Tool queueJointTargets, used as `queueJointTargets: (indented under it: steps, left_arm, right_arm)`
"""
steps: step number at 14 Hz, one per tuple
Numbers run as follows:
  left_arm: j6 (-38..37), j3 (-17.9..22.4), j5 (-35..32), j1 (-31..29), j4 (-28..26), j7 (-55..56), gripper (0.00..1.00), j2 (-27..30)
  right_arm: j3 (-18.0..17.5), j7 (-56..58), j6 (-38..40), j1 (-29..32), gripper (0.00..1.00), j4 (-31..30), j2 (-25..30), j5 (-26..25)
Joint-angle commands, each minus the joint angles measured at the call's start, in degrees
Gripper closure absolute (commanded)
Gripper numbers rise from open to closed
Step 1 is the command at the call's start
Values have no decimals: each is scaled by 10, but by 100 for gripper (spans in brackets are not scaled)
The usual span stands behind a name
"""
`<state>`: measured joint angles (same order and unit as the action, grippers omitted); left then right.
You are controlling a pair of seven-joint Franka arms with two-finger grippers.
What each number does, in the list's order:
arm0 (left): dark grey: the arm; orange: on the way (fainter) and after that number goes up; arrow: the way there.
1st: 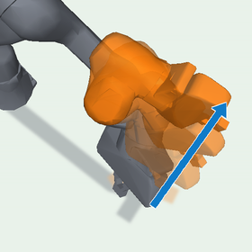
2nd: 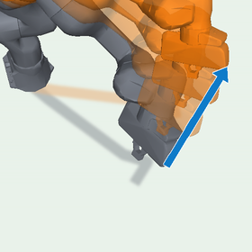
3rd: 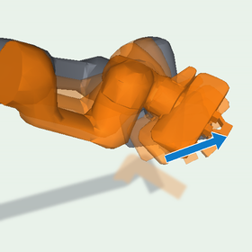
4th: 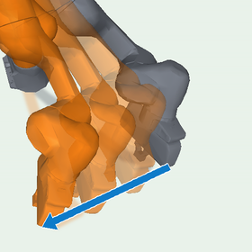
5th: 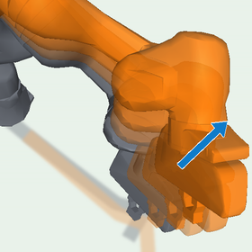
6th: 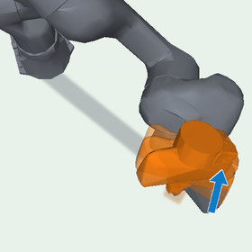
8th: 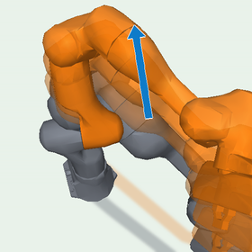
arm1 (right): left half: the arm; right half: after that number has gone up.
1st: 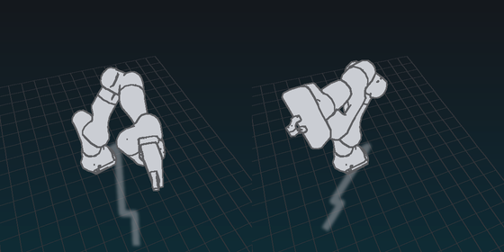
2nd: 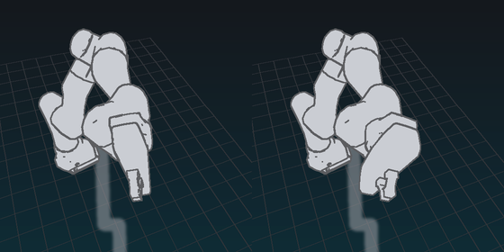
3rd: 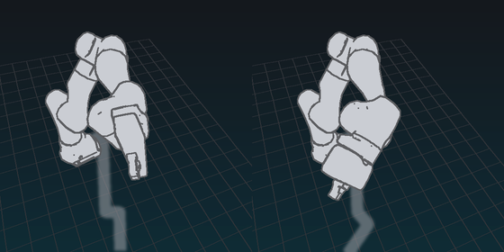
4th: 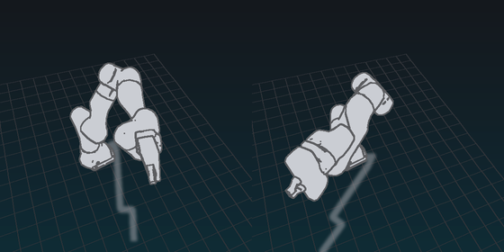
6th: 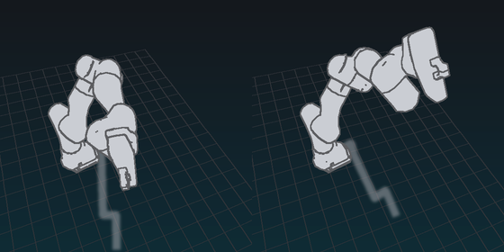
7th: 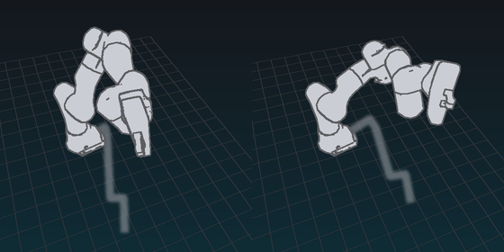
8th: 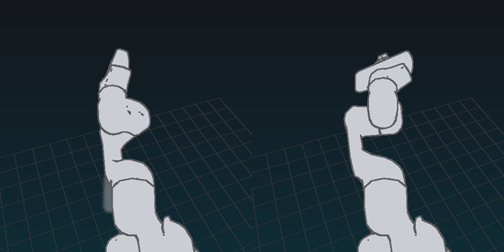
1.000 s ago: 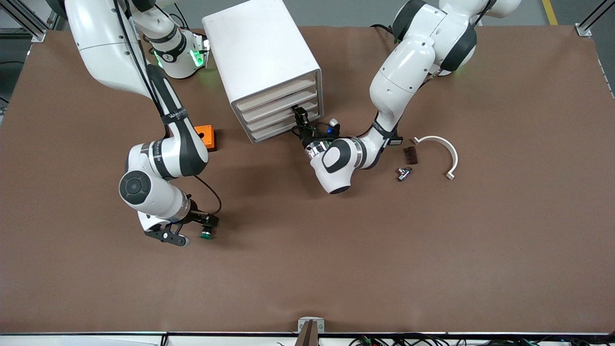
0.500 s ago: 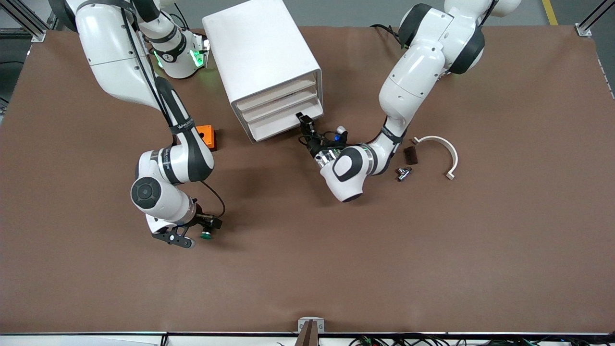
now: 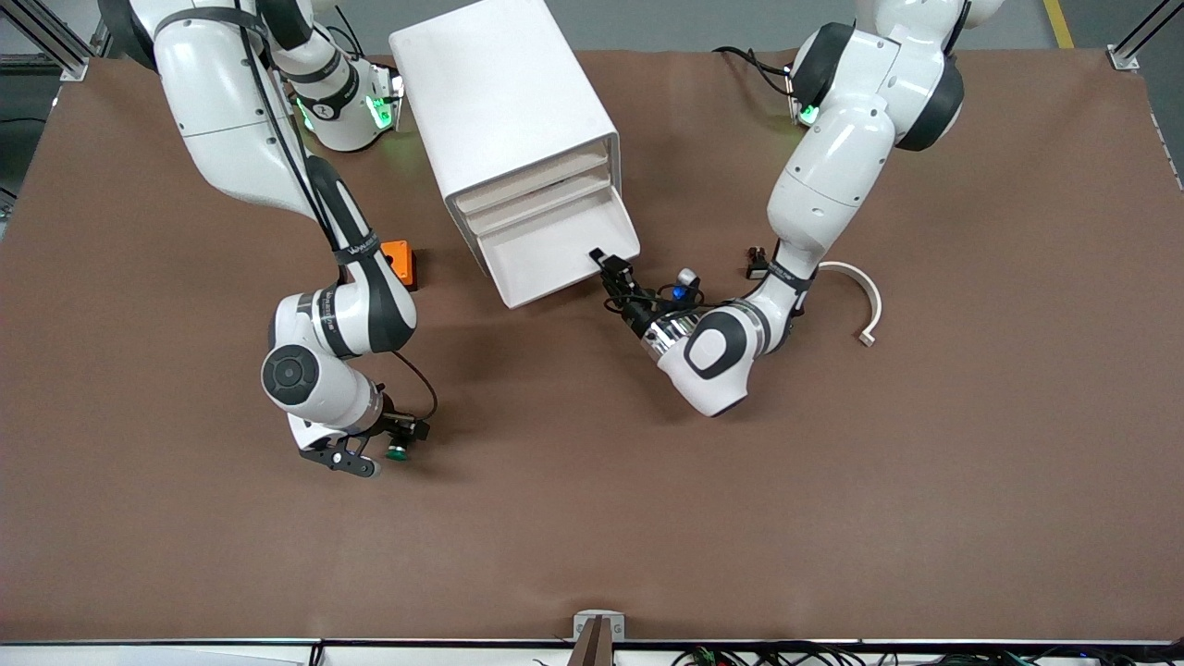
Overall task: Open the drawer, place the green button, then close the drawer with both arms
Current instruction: 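Grasp the green button with the right gripper while the left gripper opens the drawer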
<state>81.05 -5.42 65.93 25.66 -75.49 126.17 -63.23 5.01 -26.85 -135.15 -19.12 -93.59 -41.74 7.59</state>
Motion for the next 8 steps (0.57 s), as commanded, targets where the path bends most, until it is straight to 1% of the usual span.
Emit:
queueJointTargets:
  steps: [1,3,5,6,8]
  left_arm:
    - [8,1,12,-23,0,-13,84,-7]
    - [10,1,12,-30,0,-13,82,-8]
    - [20,1,13,-31,1,-12,78,-8]
    - [24,0,15,-31,2,-13,67,-10]
    - [24,0,22,-32,3,-51,29,-8]
  right_arm:
    - [6,-14,-3,-13,41,2,-4,-6]
    - [6,-26,-3,-13,58,2,-4,-6]
    - [6,-28,-2,-17,82,2,-4,-6]
    - [6,-28,1,-17,98,2,-2,-6]
    - [7,-23,11,-13,100,9,3,-6]
